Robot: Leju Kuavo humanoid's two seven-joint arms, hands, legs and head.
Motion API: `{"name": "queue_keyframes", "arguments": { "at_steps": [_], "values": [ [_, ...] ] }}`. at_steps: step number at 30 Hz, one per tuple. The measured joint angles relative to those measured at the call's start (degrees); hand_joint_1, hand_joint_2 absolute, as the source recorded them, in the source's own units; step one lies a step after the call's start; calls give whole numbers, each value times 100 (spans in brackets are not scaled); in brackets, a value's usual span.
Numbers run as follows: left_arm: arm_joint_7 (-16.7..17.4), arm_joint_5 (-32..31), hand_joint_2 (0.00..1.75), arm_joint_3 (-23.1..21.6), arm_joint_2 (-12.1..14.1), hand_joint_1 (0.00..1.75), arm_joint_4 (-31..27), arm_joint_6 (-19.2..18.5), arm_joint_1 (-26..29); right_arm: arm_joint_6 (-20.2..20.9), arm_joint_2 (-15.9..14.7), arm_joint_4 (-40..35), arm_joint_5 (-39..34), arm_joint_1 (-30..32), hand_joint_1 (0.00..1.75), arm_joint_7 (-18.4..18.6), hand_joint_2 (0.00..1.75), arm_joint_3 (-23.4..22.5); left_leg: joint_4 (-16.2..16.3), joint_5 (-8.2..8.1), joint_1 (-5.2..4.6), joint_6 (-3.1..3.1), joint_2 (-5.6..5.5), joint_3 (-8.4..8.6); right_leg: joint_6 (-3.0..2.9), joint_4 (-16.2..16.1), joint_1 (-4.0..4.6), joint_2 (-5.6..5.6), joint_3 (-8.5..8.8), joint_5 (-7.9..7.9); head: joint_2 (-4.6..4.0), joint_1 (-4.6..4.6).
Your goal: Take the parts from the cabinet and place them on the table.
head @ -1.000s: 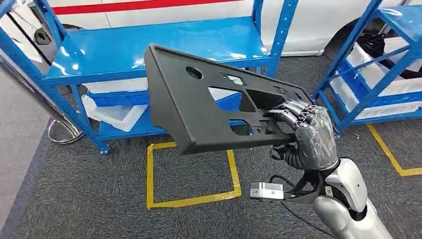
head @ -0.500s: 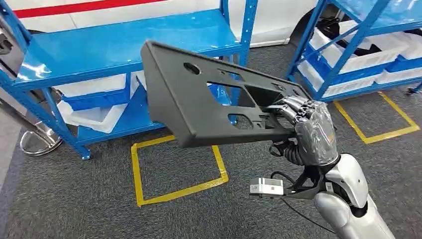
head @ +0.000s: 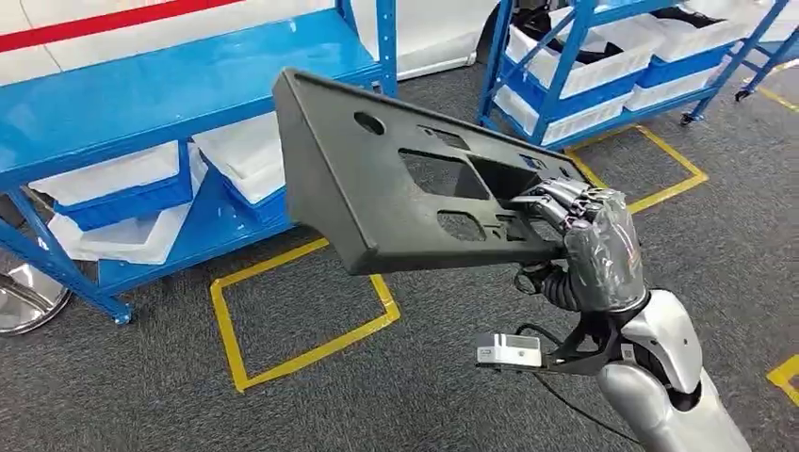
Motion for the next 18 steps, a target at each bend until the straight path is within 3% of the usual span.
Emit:
{"name": "queue_keyframes", "arguments": {
  "at_steps": [1, 2, 3, 4, 5, 6, 7, 8, 9, 10, 11, 12, 13, 14, 15, 16, 17, 18],
  "values": [
    [0, 0, 175, 0, -4, 0, 0, -4, 13, 2, 7, 2, 7, -13, 175, 0, 175, 0, 209, -331, -6, -17, -270, -75, -58, -4, -3, 54, -77, 69, 0, 4],
    [0, 0, 175, -2, -4, 0, 0, 2, 30, 2, 18, 2, 37, -13, 175, 2, 175, 0, 589, -721, -5, -23, -407, -167, -89, -3, 2, 113, -175, 147, 0, -2],
    [0, 0, 175, 0, -4, 0, 0, 9, 39, 2, 33, 2, 59, -12, 175, 2, 175, 0, 994, -1007, -7, -18, -448, -252, -101, -1, 16, 183, -269, 223, 0, 0],
    [-2, 0, 175, 0, -2, 0, 0, 15, 42, 2, 37, 2, 83, -10, 175, 2, 175, 0, 1385, -1178, -10, -7, -454, -317, -105, 4, 31, 261, -376, 306, 0, 0],
    [0, 0, 175, 0, -2, 0, 0, 15, 44, 2, 46, 2, 101, -4, 175, 2, 175, 0, 1584, -1147, -12, 8, -458, -302, -102, 10, 42, 334, -476, 384, 0, -2],
    [0, 0, 175, 0, -2, 0, 0, 26, 41, 0, 46, 2, 122, 0, 175, 2, 175, 0, 1574, -946, -16, 38, -465, -192, -97, 15, 50, 411, -580, 465, 0, -2],
    [0, 0, 175, 0, -2, 0, 0, 28, 36, 0, 46, 2, 144, 7, 175, 2, 175, 0, 1380, -695, -27, 82, -480, -1, -92, 19, 57, 480, -671, 540, 0, -4],
    [0, 0, 175, 0, 0, 0, 0, 31, 26, -4, 48, 2, 168, 16, 175, 2, 175, 0, 966, -463, -47, 144, -540, 323, -82, 20, 70, 562, -761, 627, 0, -2],
    [0, 0, 175, 0, 0, 0, 0, 33, 21, -9, 48, 2, 194, 17, 175, 2, 175, 0, 445, -428, -71, 229, -703, 707, -71, 19, 71, 635, -833, 710, 0, -2],
    [0, 0, 175, 0, 32, 0, -4, 35, 21, -11, 61, 0, 210, 19, 175, 2, 175, 0, -100, -653, -87, 325, -955, 1066, -46, 31, 70, 676, -872, 772, 0, 0],
    [-2, 0, 175, 0, 24, 0, -2, 37, 29, -13, 63, 0, 225, 19, 175, 4, 175, 0, -526, -758, -56, 299, -965, 1253, -24, 21, 72, 722, -884, 841, 0, 2],
    [0, -2, 175, 0, 24, 0, -2, 35, 19, -22, 70, 0, 236, 33, 175, 2, 175, 0, -446, -704, -103, 277, -927, 1211, 17, -55, 43, 773, -870, 936, 0, 2],
    [-2, -4, 175, 0, 24, 0, -2, 33, 5, -24, 70, -2, 247, 33, 175, 2, 175, 0, -473, -658, -115, 314, -880, 1209, 73, -128, 13, 850, -871, 1034, 0, -9],
    [0, -4, 175, -2, 20, 0, -2, 33, -2, -22, 68, -13, 258, 43, 175, 7, 175, 0, -548, -536, -114, 324, -795, 1177, 118, -216, 43, 940, -884, 1162, 0, -4],
    [-2, -6, 175, -2, 2, 0, 0, 35, -24, -22, 74, -15, 264, 60, 175, 7, 175, 0, -626, -413, -46, 345, -669, 1141, 97, -158, 38, 785, -934, 1047, 0, -8],
    [-2, -7, 175, 0, 2, 0, 0, 39, -13, -24, 74, -20, 269, 36, 175, 5, 175, 0, -657, -334, -54, 387, -608, 1051, 130, -1, 53, 534, -999, 701, 0, 15],
    [-2, -7, 175, 0, 2, 0, 0, 39, 0, -22, 74, -26, 282, 33, 175, 11, 175, 0, -648, -260, -56, 415, -515, 988, 170, 315, 30, 384, -1074, 276, 0, 2],
    [-2, -7, 175, 0, 2, 0, 0, 39, 20, -22, 83, -26, 282, 42, 175, 18, 175, 0, -631, -198, -57, 405, -428, 895, 221, 759, -11, 299, -1154, -92, 0, 2]
  ]
}}
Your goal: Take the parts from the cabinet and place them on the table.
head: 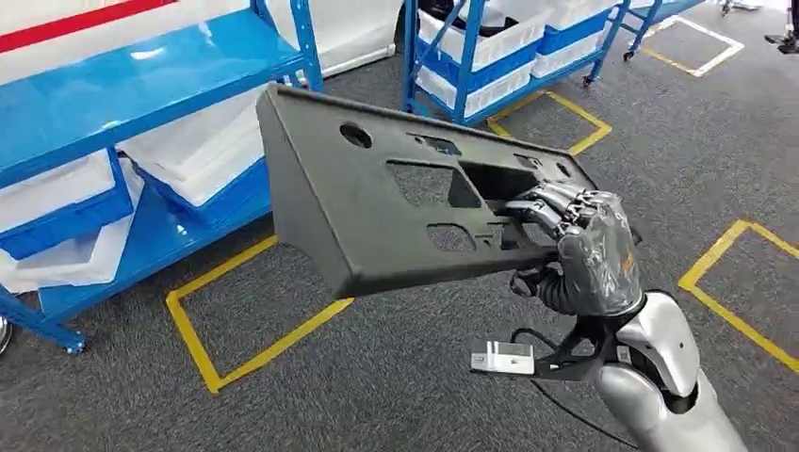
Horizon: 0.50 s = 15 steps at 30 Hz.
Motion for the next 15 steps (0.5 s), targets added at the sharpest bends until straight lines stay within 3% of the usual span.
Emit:
{"name": "queue_keyframes", "arguments": {
  "at_steps": [1, 2, 3, 4, 5, 6, 7, 8, 9, 11, 12, 13, 14, 15],
  "values": [
    [0, 0, 175, 0, 0, 0, 0, 2, 20, 0, 0, 0, 2, 2, 175, 0, 175, 0, 30, 64, 1, -13, 101, -105, 52, 478, -46, -29, -86, -211, 0, 2],
    [0, 0, 175, 0, 2, 0, 0, 2, 23, 0, 0, 0, 2, 5, 175, 0, 175, 0, 76, 122, 8, -33, 197, -228, 104, 861, -92, -46, -131, -200, 0, 2],
    [0, 2, 175, 0, 2, 0, 0, 2, 18, 2, 0, 2, 2, 13, 175, 0, 175, 0, 131, 164, 19, -62, 287, -357, 158, 1025, -141, -59, -76, -16, 0, 2],
    [-4, 2, 175, 0, 2, 0, 0, 2, 12, 2, 0, 0, 0, 16, 175, 0, 175, 0, 194, 195, 34, -95, 364, -474, 205, 956, -183, -80, 89, 210, 0, 2],
    [-7, 2, 175, 0, 2, 0, 0, 2, 2, 2, 0, 0, 2, 16, 175, 0, 175, 0, 270, 219, 51, -132, 432, -585, 256, 693, -224, -130, 360, 361, 0, 2],
    [-7, 2, 175, 0, 2, 0, 0, 2, -7, 2, 0, -2, 2, 16, 175, 0, 175, 0, 360, 238, 65, -169, 496, -684, 302, 233, -265, -253, 769, 350, 0, 0],
    [-7, 2, 175, 0, 51, 0, -15, 2, -19, 2, 0, -7, 2, 1, 175, 0, 175, 0, 431, 235, 51, -213, 526, -765, 349, -314, -276, -518, 1252, 30, 0, 7],
    [-9, 2, 175, 0, 22, 0, -9, 2, -8, 5, 11, -11, 5, 8, 175, 0, 175, 0, 519, 248, 51, -263, 571, -794, 271, -703, -170, -511, 1439, -169, 0, -32],
    [-9, 4, 175, 0, 41, 0, -11, 2, -19, 4, 13, -15, 7, 3, 175, 0, 175, 0, 534, 289, 47, -319, 632, -800, 184, -728, -162, -505, 1374, -186, 0, -31],
    [-33, 15, 175, 0, 26, 0, -11, 2, -38, 4, 11, -17, 7, 7, 175, 2, 175, 0, 488, 359, 113, -404, 753, -823, 53, -734, -102, -394, 1275, -132, 0, -26],
    [-85, 39, 175, 0, 11, 0, -9, 2, -21, 4, 13, -17, 13, 8, 175, 2, 175, 0, 507, 366, 147, -459, 763, -865, -52, -776, -101, -329, 1228, -52, 0, -28],
    [-156, 79, 175, 2, 4, 0, -9, 24, -2, 0, 13, -22, 18, -1, 175, 9, 175, 0, 649, 113, 169, -493, 467, -932, -114, -780, -93, -291, 1168, 9, 0, -28],
    [-236, 120, 175, 4, -11, 0, -9, 76, 20, -2, 13, -20, 35, -7, 175, 26, 175, 0, 952, -255, 175, -483, 204, -1025, -156, -780, -82, -233, 1094, 77, 0, -33],
    [-287, 158, 175, 11, -13, 0, -9, 105, 33, -2, 13, -20, 50, -3, 175, 44, 175, 0, 1383, -591, 162, -470, 53, -1158, -185, -780, -60, -166, 1016, 137, 0, -31]
  ]
}}
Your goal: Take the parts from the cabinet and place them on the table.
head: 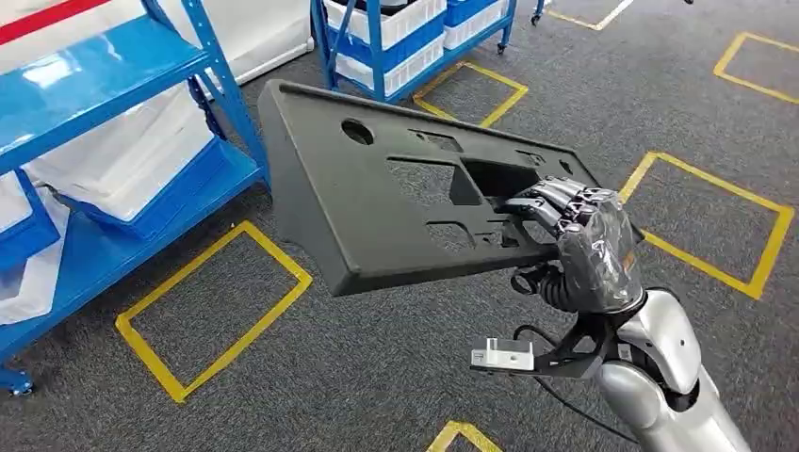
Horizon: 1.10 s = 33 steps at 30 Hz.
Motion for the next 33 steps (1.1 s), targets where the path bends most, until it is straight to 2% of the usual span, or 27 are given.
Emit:
{"name": "queue_keyframes", "arguments": {
  "at_steps": [1, 2, 3, 4, 6, 7, 8, 9, 11, 12, 13, 14, 16, 17, 18, 19, 20, 21, 22, 23, 24, 27, 28, 29, 30, 32, 33],
  "values": [
    [-26, 24, 175, 7, 2, 0, 0, 24, 4, 2, 0, 2, 17, 5, 175, 15, 175, 0, 430, -223, -15, 18, -59, -127, -28, 3, 35, 63, -74, 56, 0, 0],
    [-35, 37, 175, 9, 2, 0, 0, 28, 7, 2, 0, 2, 26, 8, 175, 24, 175, 0, 755, -305, -33, 49, -76, -204, -47, 7, 71, 140, -142, 115, 0, 0],
    [-41, 46, 175, 15, 4, 0, 0, 28, 7, 7, 0, 2, 35, 11, 175, 24, 175, 0, 862, -222, -63, 102, -86, -172, -59, 12, 105, 233, -216, 176, 0, 0],
    [-44, 59, 175, 20, 4, 0, 0, 37, 5, 9, 0, 2, 37, 14, 175, 31, 175, 0, 687, -36, -101, 172, -99, -6, -66, 15, 130, 318, -275, 226, 0, -2],
    [-52, 81, 175, 31, 9, 0, 0, 39, 2, 13, 0, 2, 37, 15, 175, 39, 175, 0, -253, 339, -206, 334, -242, 633, -67, 25, 162, 477, -334, 302, 0, -2],
    [-54, 87, 175, 35, 13, 0, 0, 41, 4, 13, 0, 0, 39, 18, 175, 37, 175, 0, -748, 373, -259, 438, -463, 948, -74, 25, 134, 525, -349, 334, 0, 2],
    [-54, 87, 175, 39, 49, 0, -4, 48, 5, 15, 0, 0, 44, 6, 175, 37, 175, 0, -1017, 297, -235, 495, -568, 1107, -38, 29, 175, 574, -374, 379, 0, 4],
    [-59, 89, 175, 42, 48, 0, -4, 46, -13, 15, 0, 0, 52, 20, 175, 39, 175, 0, -1053, 325, -240, 453, -541, 1104, -10, 14, 137, 619, -388, 423, 0, 0],
    [-68, 92, 175, 50, 48, 0, -4, 48, -41, 17, 0, 0, 52, 29, 175, 39, 175, 0, -1116, 370, -269, 485, -418, 1083, 65, -44, 106, 751, -398, 515, 0, 0],
    [-72, 94, 175, 52, 40, 0, -4, 54, -44, 17, -2, 0, 54, 30, 175, 39, 175, 0, -1282, 482, -201, 491, -329, 1106, 105, -69, 165, 835, -398, 558, 0, 0],
    [-74, 94, 175, 55, 22, 0, -4, 52, -46, 15, -7, -2, 52, 50, 175, 41, 175, 0, -1347, 552, -192, 460, -230, 1165, 104, 17, 186, 589, -464, 461, 0, 11],
    [-74, 94, 175, 59, 22, 0, -4, 52, -35, 15, -4, -2, 55, 25, 175, 42, 175, 0, -1392, 605, -191, 518, -172, 1148, 131, 272, 180, 371, -574, 209, 0, 27],
    [-76, 96, 175, 85, 17, 0, -4, 54, -3, 15, -4, 0, 55, 49, 175, 39, 175, 0, -1365, 633, -191, 491, -10, 1078, 199, 1188, 103, 167, -937, -281, 0, 22],
    [-76, 96, 175, 96, 17, 0, -4, 54, 7, 15, -7, 2, 55, 73, 175, 39, 175, 0, -1335, 632, -186, 490, 73, 1039, 242, 1518, 52, 143, -1061, -400, 0, 26],
    [-76, 96, 175, 105, 15, 0, -4, 54, 11, 15, -7, 0, 55, 88, 175, 39, 175, 0, -1294, 626, -175, 478, 149, 1002, 284, 1610, -1, 123, -1071, -398, 0, 22],
    [-79, 98, 175, 118, 11, 0, -4, 54, 10, 15, -7, 0, 57, 98, 175, 39, 175, 0, -1250, 613, -160, 451, 217, 968, 326, 1445, -46, 98, -948, -290, 0, 24],
    [-85, 100, 175, 129, 9, 0, -4, 54, 7, 15, -7, 0, 68, 105, 175, 39, 175, 0, -1200, 588, -138, 411, 284, 941, 368, 1073, -86, 60, -705, -115, 0, 22],
    [-89, 103, 175, 138, 2, 0, -4, 55, 3, 15, -7, 0, 72, 111, 175, 39, 175, 0, -1123, 545, -104, 347, 348, 917, 418, 504, -117, -43, -343, 92, 0, 24],
    [-89, 105, 175, 144, 4, 0, -4, 54, 1, 15, -4, 0, 83, 114, 175, 44, 175, 0, -1028, 491, -100, 267, 402, 898, 453, 68, -121, -240, -120, 74, 0, 26],
    [-89, 107, 175, 146, 35, 0, -11, 61, 4, 15, -2, -9, 98, 124, 175, 44, 175, 4, -971, 449, -129, 213, 437, 859, 395, 127, -70, -275, -143, 96, 0, 24],
    [-92, 114, 175, 149, 31, 0, -11, 61, 10, 17, -2, -28, 111, 135, 175, 44, 175, 9, -960, 438, -129, 182, 454, 847, 309, 158, -63, -176, -153, 85, 0, 17],
    [-96, 114, 175, 149, 9, 0, -11, 61, -37, 18, -4, -48, 131, 153, 175, 44, 175, 15, -968, 438, -99, 99, 589, 894, 182, 136, -49, -28, -206, 119, 0, 20],
    [-96, 111, 175, 149, 4, 0, -11, 61, -34, 17, -2, -55, 133, 159, 175, 44, 175, 15, -893, 337, -63, 64, 446, 867, 132, 102, -60, 10, -197, 149, 0, 15],
    [-96, 114, 175, 149, 0, 0, -11, 61, -27, 20, -2, -66, 146, 144, 175, 46, 175, 15, -655, 120, -58, 59, 189, 764, 92, 83, -54, 53, -209, 175, 0, 18],
    [-96, 114, 175, 149, -2, 0, -11, 57, -21, 22, -2, -66, 159, 135, 175, 54, 175, 15, -251, -125, -50, 60, 33, 582, 65, 75, -40, 102, -230, 193, 0, 18],
    [-96, 113, 175, 151, -2, 0, -11, 59, -8, 44, 7, -66, 188, 137, 175, 72, 175, 20, 660, -504, -54, 65, -79, 150, 31, 82, 2, 225, -279, 217, 0, 17],
    [-96, 113, 175, 153, -2, 0, -11, 59, -5, 55, 7, -63, 209, 138, 175, 94, 175, 26, 860, -504, -59, 84, -82, 42, 16, 89, 25, 297, -299, 227, 0, 15]
  ]
}}
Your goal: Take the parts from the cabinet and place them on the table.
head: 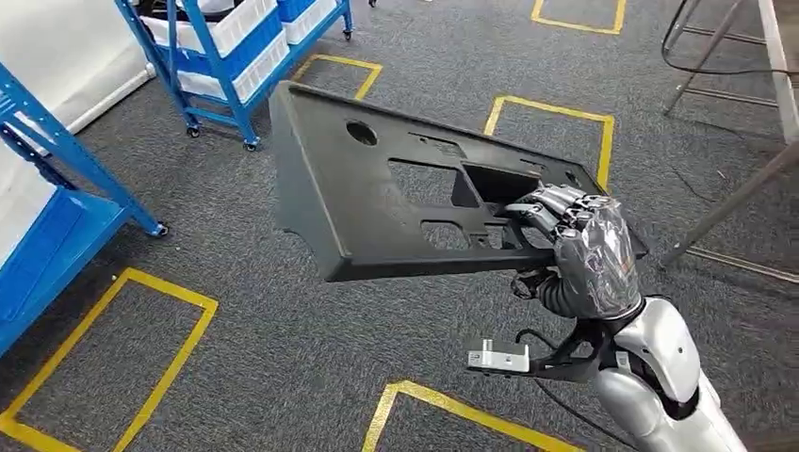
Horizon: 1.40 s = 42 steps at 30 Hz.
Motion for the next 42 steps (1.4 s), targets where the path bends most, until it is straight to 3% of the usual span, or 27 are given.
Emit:
{"name": "queue_keyframes", "arguments": {
  "at_steps": [1, 3, 4, 5, 9, 10, 11, 12, 14, 15, 16, 18, 19, 20, 24, 25, 27, 29, 30, 31, 33, 34, 35, 36, 39, 40, 42],
  "values": [
    [0, 0, 175, 0, -2, 0, 0, 2, 7, 9, 0, 0, 16, -1, 175, 16, 175, 2, -107, 148, -7, 32, -8, 40, -5, 10, 15, 76, -9, 5, 0, 2],
    [0, 2, 175, 2, -4, 0, 0, 11, 19, 20, 9, 0, 57, -10, 175, 29, 175, 2, -948, 665, -26, 114, -100, 438, 0, 33, 32, 227, -5, 10, 0, 2],
    [0, 11, 175, 4, -4, 0, 0, 18, 23, 44, 29, 0, 103, -20, 175, 31, 175, 9, -1437, 901, -34, 162, -261, 670, 7, 36, 34, 284, -3, 15, 0, 2],
    [11, 18, 175, 18, 17, 0, 0, 18, 30, 68, 54, 2, 244, -34, 175, 55, 175, 39, -1658, 871, -40, 210, -566, 754, 35, 37, 29, 335, -20, 37, 0, 9],
    [68, -11, 175, 26, 9, 0, 0, 35, -8, 90, 190, 111, 861, -167, 175, 240, 175, 348, -1826, 947, -74, 230, -369, 815, 219, -45, -19, 629, -93, 174, 0, 7],
    [79, -11, 175, 26, 0, 0, 0, 39, -6, 88, 190, 151, 922, -190, 175, 276, 175, 406, -1952, 1037, 13, 255, -277, 844, 220, -10, -5, 557, -117, 162, 0, 2],
    [94, -13, 175, 26, -13, 0, 0, 44, -5, 79, 192, 179, 953, -228, 175, 302, 175, 459, -2003, 1074, -18, 282, -190, 850, 215, 153, 36, 219, -204, -9, 0, 11],
    [94, -15, 175, 26, -15, 0, 0, 48, 4, 79, 221, 219, 977, -284, 175, 322, 175, 514, -2008, 1094, -29, 305, -109, 836, 226, 506, 40, 3, -363, -262, 0, 9],
    [105, -15, 175, 28, -28, 0, 0, 57, 38, 72, 238, 302, 993, -334, 175, 359, 175, 612, -1993, 1093, -47, 305, 59, 808, 271, 1344, 14, -139, -701, -665, 0, 9],
    [109, -17, 175, 28, -28, 0, 0, 63, 45, 70, 238, 339, 999, -334, 175, 367, 175, 641, -1980, 1089, -47, 299, 139, 796, 292, 1577, -4, -158, -789, -722, 0, 15],
    [111, -17, 175, 28, -31, 0, 0, 70, 49, 66, 238, 376, 1012, -336, 175, 389, 175, 667, -1970, 1083, -46, 291, 216, 784, 308, 1550, -21, -181, -749, -648, 0, 11],
    [127, -20, 175, 28, -46, 0, 0, 83, 46, 63, 238, 459, 1058, -381, 175, 466, 175, 710, -1931, 1049, -41, 246, 350, 779, 326, 813, -53, -265, -299, -268, 0, 13],
    [162, -20, 175, 28, -57, 0, 0, 120, 42, 53, 238, 496, 1113, -418, 175, 525, 175, 721, -1892, 1013, -38, 210, 411, 787, 318, 243, -49, -430, 48, -55, 0, 11],
    [201, -20, 175, 31, -57, 0, 0, 179, 43, 28, 238, 536, 1198, -451, 175, 588, 175, 721, -1870, 981, -56, 174, 467, 786, 273, -2, 6, -694, 162, -173, 0, 15],
    [203, -50, 175, 37, -70, 0, 0, 227, 2, -39, 216, 726, 1520, -571, 175, 787, 175, 719, -1856, 959, -76, 70, 659, 819, 125, -8, 71, -421, 121, -97, 0, 13],
    [179, -68, 175, 37, -79, 0, 0, 210, 1, -39, 203, 759, 1601, -596, 175, 816, 175, 710, -1807, 879, -64, 29, 664, 806, 61, -75, 5, -353, 154, -59, 0, 7],
    [111, -101, 175, 37, -94, 0, 2, 183, 28, -41, 181, 811, 1749, -658, 175, 883, 175, 697, -1359, 556, -18, 11, 163, 635, -7, -100, 9, -263, 157, -30, 0, 7],
    [0, -203, 175, 28, -96, 0, 2, 173, 38, -48, 162, 848, 1854, -675, 175, 921, 175, 680, -422, 113, -19, -2, 8, 186, -23, -97, 29, -118, 132, -20, 0, 9],
    [-55, -245, 175, 13, -94, 0, 2, 142, 49, -48, 140, 861, 1887, -658, 175, 934, 175, 671, -69, 22, -20, 1, 1, 3, -28, -92, 45, -42, 126, -16, 0, 9],
    [-90, -271, 175, 0, -94, 0, 2, 125, 50, -48, 122, 874, 1913, -642, 175, 949, 175, 665, -6, 99, -20, 11, -2, -52, -28, -83, 52, 32, 124, -15, 0, 11],
    [-114, -308, 175, -17, -94, 0, 2, 98, 65, -48, 87, 892, 1924, -638, 175, 968, 175, 645, -659, 607, -20, 55, -44, 210, -27, -50, 57, 202, 126, -16, 0, 9],
    [-118, -313, 175, -20, -94, 0, 2, 98, 66, -50, 74, 892, 1928, -640, 175, 971, 175, 628, -1221, 915, -19, 84, -151, 453, -23, -32, 56, 278, 127, -18, 0, 9],
    [-120, -313, 175, -20, -81, 0, 2, 98, 81, -50, 72, 892, 1933, -636, 175, 971, 175, 608, -1635, 1015, -18, 128, -431, 610, -17, -23, 36, 338, 110, -18, 0, 13],
    [-127, -317, 175, -22, -79, 0, 2, 98, 75, -55, 68, 900, 1935, -655, 175, 971, 175, 597, -1712, 991, -8, 143, -546, 633, 26, -2, 55, 407, 69, 2, 0, 11],
    [-131, -317, 175, -26, -74, 0, 2, 90, 40, -63, 41, 909, 1939, -618, 175, 968, 175, 579, -1749, 1001, -52, 183, -384, 661, 170, -64, -12, 606, 0, 95, 0, 6],
    [-131, -317, 175, -26, -76, 0, 2, 96, 33, -63, 13, 907, 1941, -613, 175, 968, 175, 571, -1852, 1060, -26, 225, -297, 685, 224, -82, 21, 690, -9, 127, 0, 13],
    [-131, -330, 175, -28, -79, 0, 2, 96, 49, -61, -15, 911, 1982, -638, 175, 982, 175, 557, -1943, 1133, -11, 321, -120, 710, 217, 273, 58, 99, -166, -187, 0, 20]
  ]
}}
